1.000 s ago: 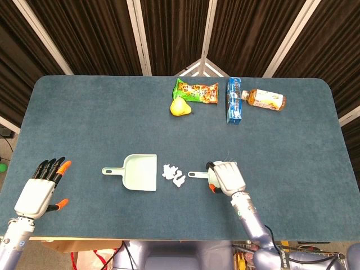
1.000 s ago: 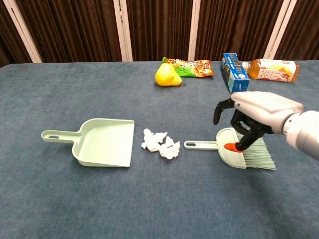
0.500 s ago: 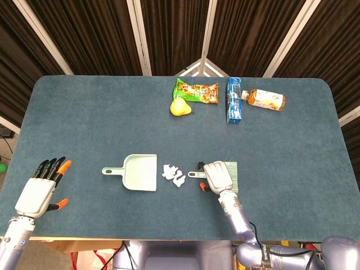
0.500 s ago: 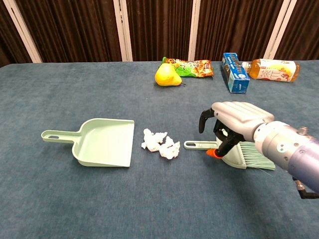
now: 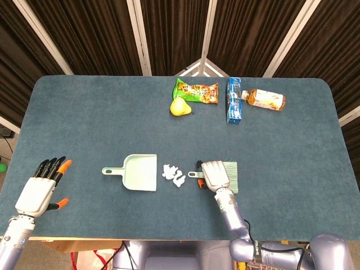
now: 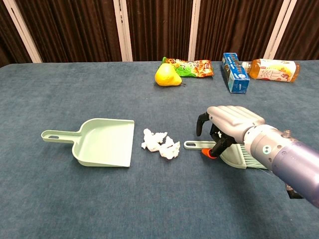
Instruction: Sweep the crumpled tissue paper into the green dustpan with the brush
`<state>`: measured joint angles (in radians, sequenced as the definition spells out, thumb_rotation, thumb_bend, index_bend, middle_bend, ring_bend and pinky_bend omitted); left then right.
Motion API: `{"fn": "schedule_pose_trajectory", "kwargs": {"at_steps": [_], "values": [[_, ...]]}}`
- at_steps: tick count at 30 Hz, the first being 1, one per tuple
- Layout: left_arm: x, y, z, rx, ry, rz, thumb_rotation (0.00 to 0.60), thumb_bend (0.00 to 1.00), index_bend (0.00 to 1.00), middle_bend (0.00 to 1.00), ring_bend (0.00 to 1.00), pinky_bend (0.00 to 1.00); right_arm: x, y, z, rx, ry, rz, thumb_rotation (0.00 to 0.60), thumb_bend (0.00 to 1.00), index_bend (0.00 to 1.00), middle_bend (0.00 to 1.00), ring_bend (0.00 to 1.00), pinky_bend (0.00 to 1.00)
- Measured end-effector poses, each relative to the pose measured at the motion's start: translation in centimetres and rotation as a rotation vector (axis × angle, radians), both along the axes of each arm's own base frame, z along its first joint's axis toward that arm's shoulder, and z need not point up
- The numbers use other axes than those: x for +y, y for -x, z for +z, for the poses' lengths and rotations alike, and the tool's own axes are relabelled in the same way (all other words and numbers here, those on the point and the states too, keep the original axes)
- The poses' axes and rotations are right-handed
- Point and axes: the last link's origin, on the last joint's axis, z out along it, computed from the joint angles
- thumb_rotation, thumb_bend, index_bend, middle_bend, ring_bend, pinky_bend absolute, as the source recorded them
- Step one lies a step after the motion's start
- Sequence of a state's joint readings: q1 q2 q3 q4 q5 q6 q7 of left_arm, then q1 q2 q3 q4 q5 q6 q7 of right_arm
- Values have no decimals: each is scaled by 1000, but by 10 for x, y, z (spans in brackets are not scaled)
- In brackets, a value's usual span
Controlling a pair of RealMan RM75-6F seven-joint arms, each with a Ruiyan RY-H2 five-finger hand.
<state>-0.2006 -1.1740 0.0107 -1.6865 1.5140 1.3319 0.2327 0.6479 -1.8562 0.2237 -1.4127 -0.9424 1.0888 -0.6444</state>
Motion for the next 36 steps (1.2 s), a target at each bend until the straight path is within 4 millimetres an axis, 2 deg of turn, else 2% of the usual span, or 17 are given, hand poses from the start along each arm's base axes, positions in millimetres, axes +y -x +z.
{"fn": "schedule_pose_trajectory", "kwargs": {"at_steps": [5, 10, 14, 19, 21, 28, 36], "values": [[1, 0, 0, -2, 2, 2, 600, 0, 0, 0, 0, 12, 1, 4, -3, 13, -1, -6, 600, 364, 426, 857, 921, 783], [2, 0, 0, -5, 2, 0, 600, 0, 0, 0, 0, 11, 1, 10, -5, 28, -1, -18, 600, 415, 489, 857, 921, 784], [2, 0, 0, -6, 4, 0, 600, 0, 0, 0, 0, 12, 2, 13, -4, 32, 5, -28, 600, 445, 567, 857, 921, 784], [2, 0, 0, -6, 3, -2, 600, 0, 0, 0, 0, 12, 2, 16, -2, 34, 5, -36, 600, 480, 728, 856, 921, 783], [2, 0, 0, -5, 3, -3, 600, 0, 0, 0, 0, 12, 3, 16, -1, 31, 3, -33, 600, 479, 751, 856, 921, 783], [0, -1, -1, -3, 7, -3, 600, 0, 0, 0, 0, 12, 2, 8, 9, -18, 19, -20, 600, 481, 766, 857, 921, 784], [0, -3, -2, 3, 16, 2, 600, 0, 0, 0, 0, 12, -3, -6, 32, -103, 38, -30, 600, 485, 786, 857, 921, 784]]}}
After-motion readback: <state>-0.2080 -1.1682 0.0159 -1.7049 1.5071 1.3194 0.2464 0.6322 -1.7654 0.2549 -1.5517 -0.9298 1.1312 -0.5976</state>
